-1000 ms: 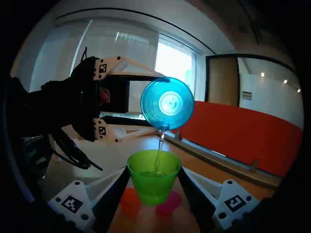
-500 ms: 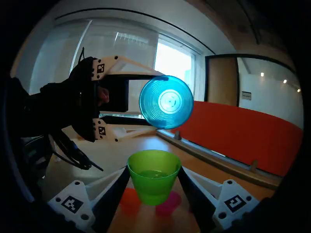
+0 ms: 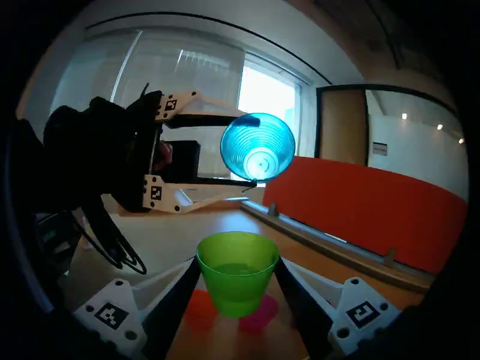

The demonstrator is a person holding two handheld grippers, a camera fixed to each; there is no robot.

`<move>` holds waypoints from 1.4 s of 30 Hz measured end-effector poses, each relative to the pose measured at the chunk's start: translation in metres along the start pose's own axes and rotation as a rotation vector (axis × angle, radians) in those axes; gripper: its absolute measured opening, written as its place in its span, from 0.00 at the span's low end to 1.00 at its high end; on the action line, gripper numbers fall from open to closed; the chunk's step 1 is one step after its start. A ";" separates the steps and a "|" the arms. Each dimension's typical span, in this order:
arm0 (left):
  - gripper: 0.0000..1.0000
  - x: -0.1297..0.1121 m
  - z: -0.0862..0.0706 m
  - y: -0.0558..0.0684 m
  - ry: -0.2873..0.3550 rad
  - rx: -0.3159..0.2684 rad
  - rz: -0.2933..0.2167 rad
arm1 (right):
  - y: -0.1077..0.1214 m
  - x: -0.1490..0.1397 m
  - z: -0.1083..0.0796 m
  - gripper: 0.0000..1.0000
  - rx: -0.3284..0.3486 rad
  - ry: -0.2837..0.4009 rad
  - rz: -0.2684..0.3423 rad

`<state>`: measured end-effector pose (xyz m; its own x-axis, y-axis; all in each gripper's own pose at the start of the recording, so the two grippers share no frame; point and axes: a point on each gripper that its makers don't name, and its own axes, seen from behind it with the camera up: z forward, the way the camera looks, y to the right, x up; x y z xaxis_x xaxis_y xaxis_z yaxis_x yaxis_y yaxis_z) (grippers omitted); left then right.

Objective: Pour water

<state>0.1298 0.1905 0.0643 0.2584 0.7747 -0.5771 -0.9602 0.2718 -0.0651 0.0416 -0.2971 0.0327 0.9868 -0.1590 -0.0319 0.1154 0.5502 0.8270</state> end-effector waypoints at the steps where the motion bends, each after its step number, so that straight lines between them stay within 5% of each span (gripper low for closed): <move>1: 0.84 -0.002 0.000 0.000 -0.002 0.000 -0.034 | 0.000 0.000 0.000 0.90 0.000 0.001 0.001; 17: 0.84 -0.025 -0.001 -0.008 -0.037 -0.011 -0.562 | 0.002 0.008 -0.001 0.90 -0.009 0.025 0.012; 42: 0.84 -0.052 0.001 -0.002 -0.102 -0.051 -1.099 | 0.009 0.020 -0.004 0.90 -0.026 0.060 0.032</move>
<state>0.1185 0.1506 0.0956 0.9789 0.1691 -0.1148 -0.2043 0.8190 -0.5361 0.0632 -0.2921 0.0368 0.9949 -0.0921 -0.0402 0.0861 0.5755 0.8133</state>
